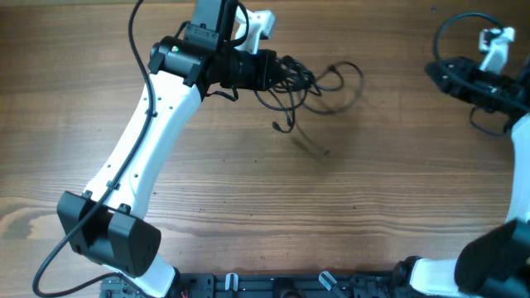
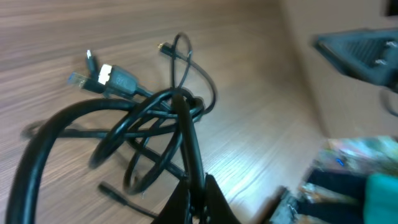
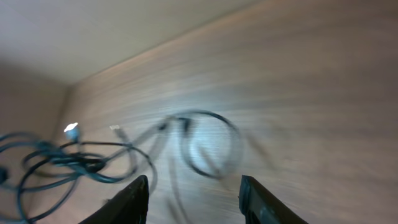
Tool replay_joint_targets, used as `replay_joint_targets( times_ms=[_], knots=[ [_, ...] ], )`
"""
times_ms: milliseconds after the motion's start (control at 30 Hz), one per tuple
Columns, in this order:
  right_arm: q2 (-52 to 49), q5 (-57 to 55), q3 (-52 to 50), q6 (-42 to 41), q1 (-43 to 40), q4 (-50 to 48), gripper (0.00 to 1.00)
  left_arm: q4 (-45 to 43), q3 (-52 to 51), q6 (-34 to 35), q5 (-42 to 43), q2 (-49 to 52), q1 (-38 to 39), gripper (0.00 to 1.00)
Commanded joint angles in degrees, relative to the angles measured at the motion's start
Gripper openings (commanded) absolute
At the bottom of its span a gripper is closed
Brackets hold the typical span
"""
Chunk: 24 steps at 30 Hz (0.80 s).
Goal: Untangle cables
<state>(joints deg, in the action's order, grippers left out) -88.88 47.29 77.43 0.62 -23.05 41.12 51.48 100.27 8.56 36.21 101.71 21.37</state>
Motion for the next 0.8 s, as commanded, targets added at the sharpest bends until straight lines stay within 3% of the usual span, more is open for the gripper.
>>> replay_joint_targets(
  times_ms=[0,167,267,367,533,600,767],
  knots=[
    [7.5,3.8,1.0,3.9,5.7,-0.2,0.53,-3.6,0.2,-5.4,19.5,-0.7,-0.7,0.04],
    [11.4,3.8,1.0,3.9,12.6,0.1,0.57,-10.4,0.2,-4.5,36.6,-0.7,-2.7,0.04],
    [11.5,3.9,1.0,3.7,14.7,0.8,0.57,-12.3,0.2,-3.0,40.5,-0.7,-3.7,0.04],
    [11.6,5.8,1.0,3.9,18.5,1.6,0.57,-13.6,0.2,-2.9,39.2,-0.7,-3.6,0.04],
    [12.2,5.8,1.0,3.5,23.2,-0.8,0.56,-13.9,0.2,4.6,31.1,-0.7,-3.5,0.04],
    [12.2,5.8,1.0,2.3,25.9,-2.1,0.56,-14.3,0.2,10.1,28.1,-0.7,-3.5,0.04],
    [12.2,1.1,1.0,2.2,31.9,-4.0,0.57,-21.8,0.2,37.5,24.6,-0.7,-3.5,0.04]
  ],
)
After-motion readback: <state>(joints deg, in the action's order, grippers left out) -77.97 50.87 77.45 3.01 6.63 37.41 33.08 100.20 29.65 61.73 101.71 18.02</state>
